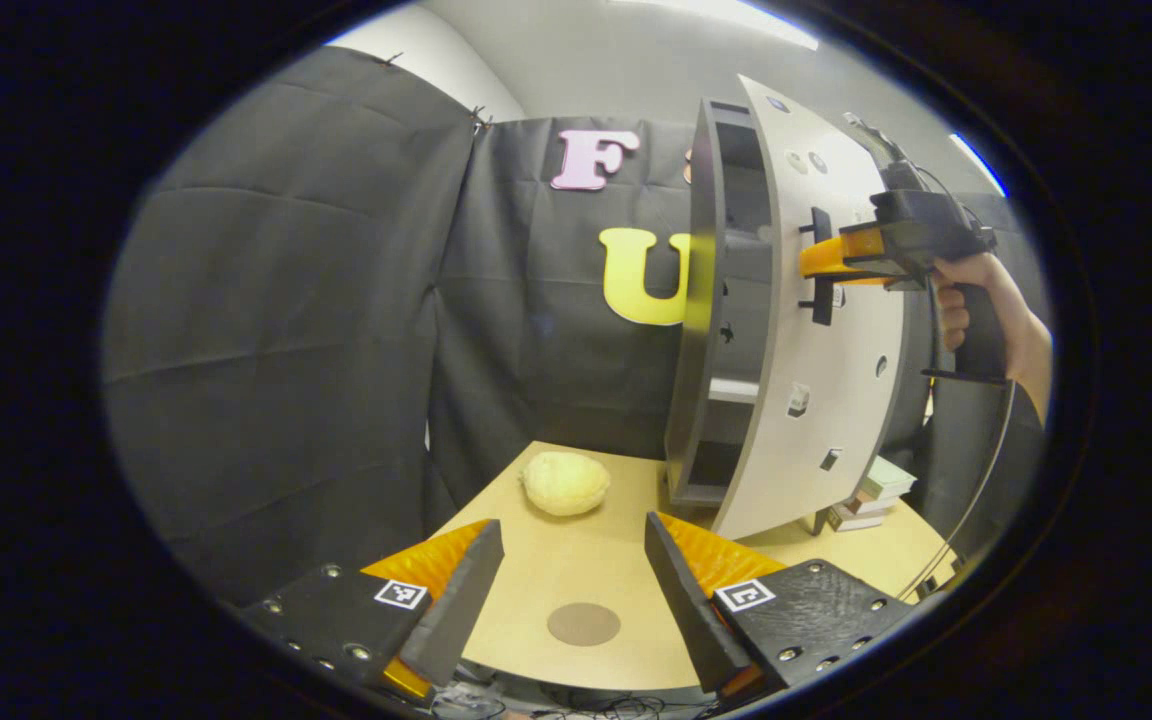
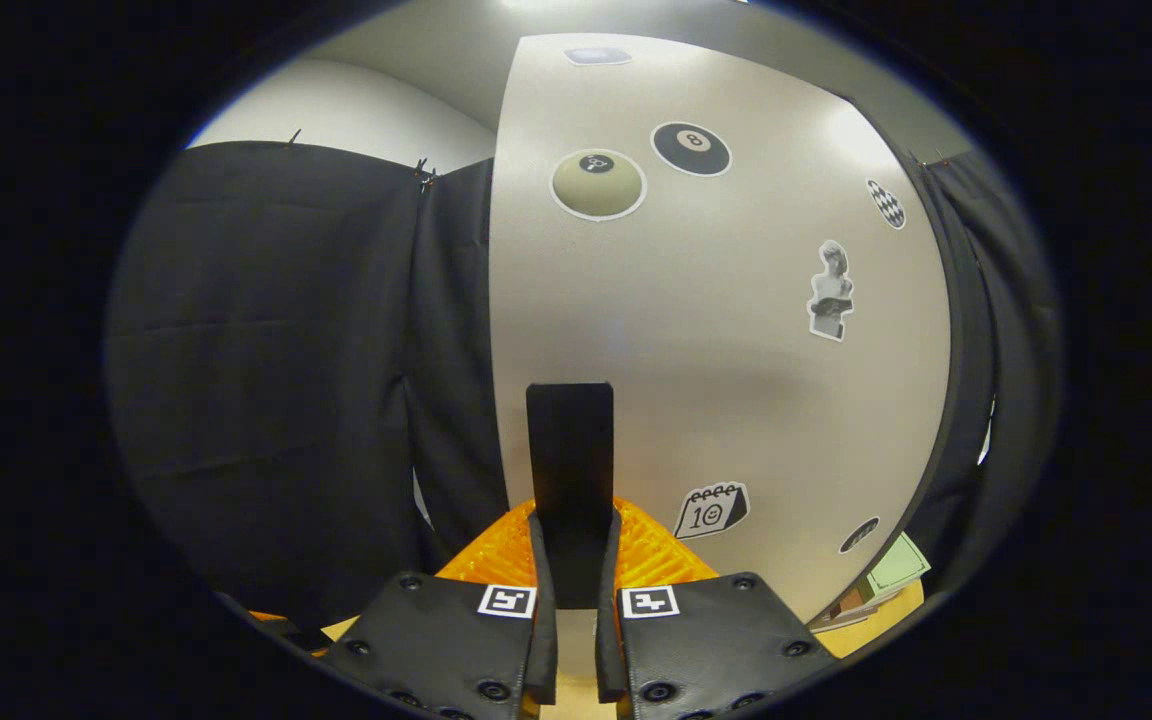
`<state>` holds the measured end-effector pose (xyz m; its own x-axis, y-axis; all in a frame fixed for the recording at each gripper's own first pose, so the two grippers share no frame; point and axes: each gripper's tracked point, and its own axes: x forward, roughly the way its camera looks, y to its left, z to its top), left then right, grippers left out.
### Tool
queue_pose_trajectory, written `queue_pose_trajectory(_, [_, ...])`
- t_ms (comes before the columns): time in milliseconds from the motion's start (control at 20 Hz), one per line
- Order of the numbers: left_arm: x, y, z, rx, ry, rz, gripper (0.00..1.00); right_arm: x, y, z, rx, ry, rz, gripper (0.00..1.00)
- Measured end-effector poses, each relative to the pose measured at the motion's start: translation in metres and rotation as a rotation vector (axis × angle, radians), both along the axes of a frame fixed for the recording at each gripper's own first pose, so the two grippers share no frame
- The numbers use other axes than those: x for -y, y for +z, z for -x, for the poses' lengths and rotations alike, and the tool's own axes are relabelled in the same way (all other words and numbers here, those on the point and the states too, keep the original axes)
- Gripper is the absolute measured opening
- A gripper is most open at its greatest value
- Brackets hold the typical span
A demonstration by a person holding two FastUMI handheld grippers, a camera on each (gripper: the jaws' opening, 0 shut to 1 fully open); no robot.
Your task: Open the cabinet door with the right hand, grasp the bottle in the cabinet with the left hand and place it on the coaster, then close the cabinet door with the right hand.
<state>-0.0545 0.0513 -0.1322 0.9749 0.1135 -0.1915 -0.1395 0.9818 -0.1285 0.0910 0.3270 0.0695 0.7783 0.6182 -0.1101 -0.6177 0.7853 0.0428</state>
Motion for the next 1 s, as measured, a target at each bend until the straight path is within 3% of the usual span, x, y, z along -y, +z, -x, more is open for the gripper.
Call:
queue_pose_trajectory(550, [0.044,0.007,0.004,-0.003,-0.094,-0.003,0.86,0.032,-0.001,0.005,0.016,0.027,-0.032,0.17])
queue_pose_trajectory(1000, [0.081,0.019,-0.011,0.027,-0.2,-0.002,0.88,0.063,-0.001,0.012,-0.027,-0.036,-0.076,0.17])
